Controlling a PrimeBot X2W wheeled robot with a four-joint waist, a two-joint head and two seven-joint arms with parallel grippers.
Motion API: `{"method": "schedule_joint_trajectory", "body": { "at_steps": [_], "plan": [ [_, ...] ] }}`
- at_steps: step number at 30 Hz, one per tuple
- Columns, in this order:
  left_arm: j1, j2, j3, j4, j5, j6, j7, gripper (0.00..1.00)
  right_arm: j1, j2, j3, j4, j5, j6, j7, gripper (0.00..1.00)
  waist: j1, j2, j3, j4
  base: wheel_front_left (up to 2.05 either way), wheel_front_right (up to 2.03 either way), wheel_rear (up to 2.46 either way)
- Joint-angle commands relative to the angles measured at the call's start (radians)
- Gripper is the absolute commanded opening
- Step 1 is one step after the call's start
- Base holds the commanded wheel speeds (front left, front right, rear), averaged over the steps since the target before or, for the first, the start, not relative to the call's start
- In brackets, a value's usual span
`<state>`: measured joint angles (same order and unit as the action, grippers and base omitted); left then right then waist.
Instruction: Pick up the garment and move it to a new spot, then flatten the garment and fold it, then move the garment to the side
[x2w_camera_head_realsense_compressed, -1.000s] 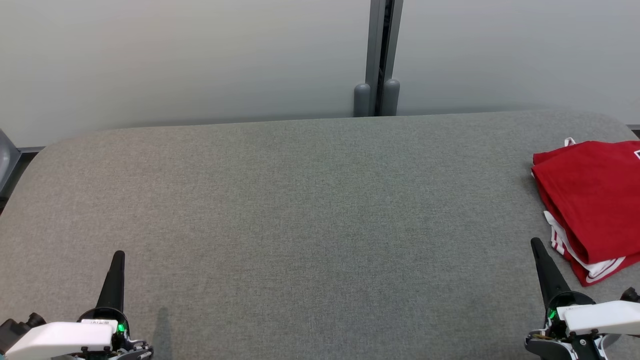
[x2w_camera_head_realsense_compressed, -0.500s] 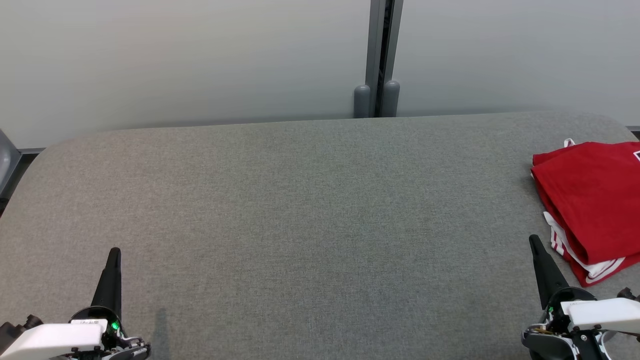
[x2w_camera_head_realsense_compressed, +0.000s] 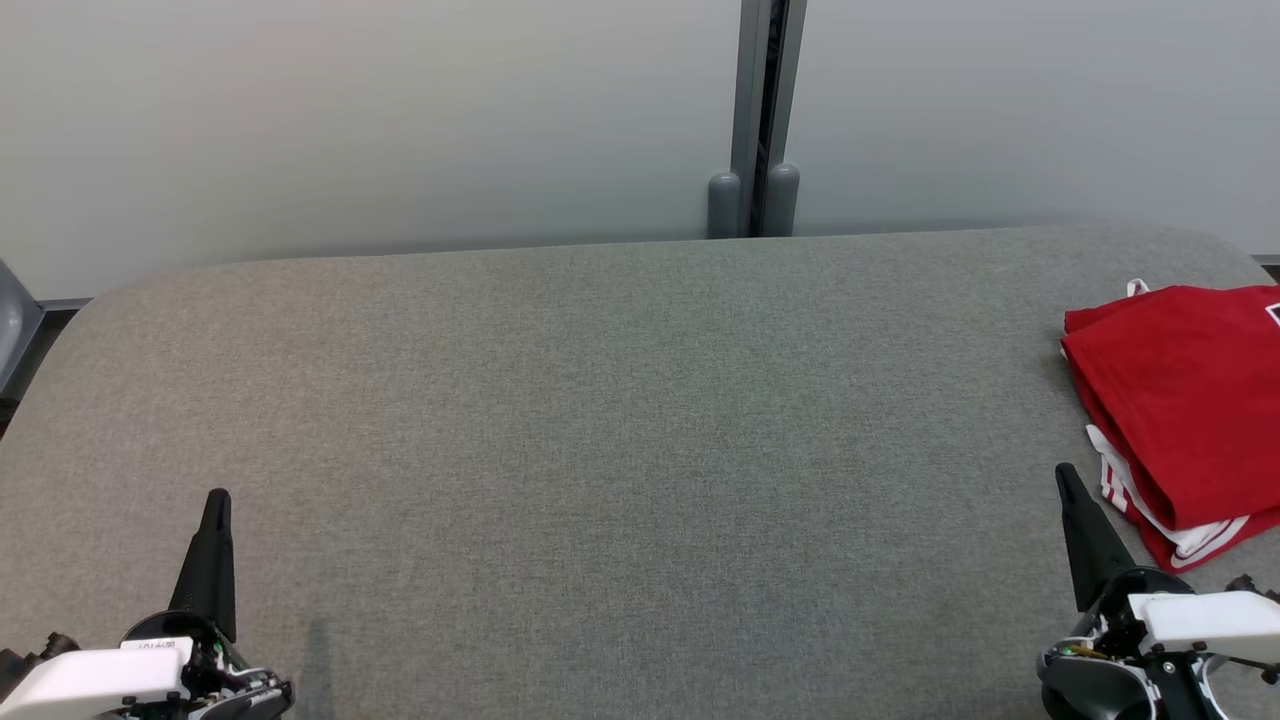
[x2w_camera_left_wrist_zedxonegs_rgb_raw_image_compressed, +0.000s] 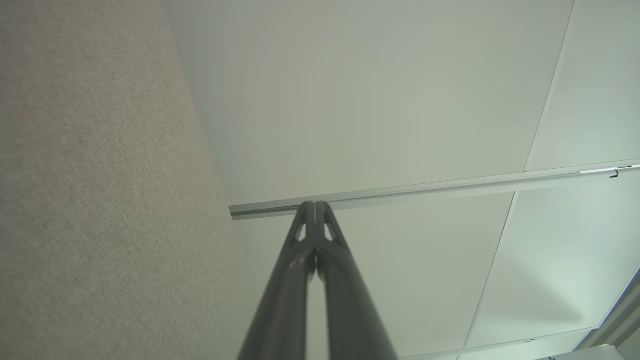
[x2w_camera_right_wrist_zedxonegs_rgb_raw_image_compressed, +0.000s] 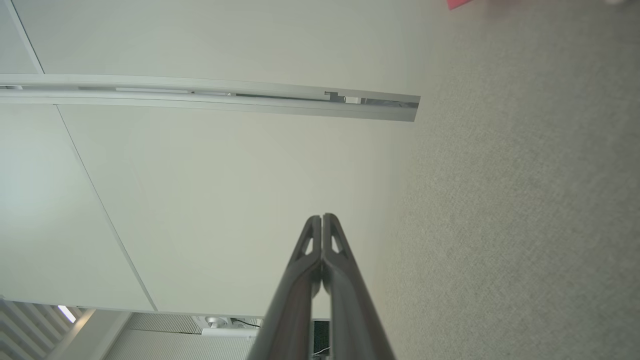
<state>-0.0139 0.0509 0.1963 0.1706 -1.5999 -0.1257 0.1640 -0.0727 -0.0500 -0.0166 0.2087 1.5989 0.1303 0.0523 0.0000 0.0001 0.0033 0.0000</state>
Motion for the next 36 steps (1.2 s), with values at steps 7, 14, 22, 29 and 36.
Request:
{"method": "schedule_joint_trajectory", "body": {
  "at_steps": [7,14,22,29,36],
  "plan": [
    [-0.016,0.0,0.009,-0.004,-0.02,-0.009,0.01,0.0,-0.011,-0.002,0.002,0.006,0.026,0.001,0.007,0.0,0.0,-0.0001,-0.001,0.0,0.0,0.0,0.0],
    [-0.016,0.0,0.009,-0.004,-0.02,-0.009,0.008,0.0,-0.011,-0.002,0.002,0.006,0.026,0.001,0.007,0.0,0.0,-0.0001,-0.001,0.0,0.0,0.0,0.0],
    [-0.016,0.0,0.01,-0.004,-0.02,-0.009,0.009,0.0,-0.011,-0.002,0.002,0.006,0.026,0.001,0.007,0.0,0.0,-0.0001,-0.001,0.0,0.0,0.0,0.0],
    [-0.016,0.0,0.01,-0.004,-0.019,-0.009,0.009,0.0,-0.011,-0.002,0.002,0.006,0.026,0.001,0.008,0.0,0.0,-0.0001,-0.001,0.0,0.0,0.0,0.0],
    [-0.016,0.0,0.01,-0.004,-0.019,-0.009,0.009,0.0,-0.011,-0.002,0.002,0.006,0.026,0.001,0.008,0.0,0.0,-0.0001,-0.001,0.0,0.0,0.0,0.0]
  ]
}}
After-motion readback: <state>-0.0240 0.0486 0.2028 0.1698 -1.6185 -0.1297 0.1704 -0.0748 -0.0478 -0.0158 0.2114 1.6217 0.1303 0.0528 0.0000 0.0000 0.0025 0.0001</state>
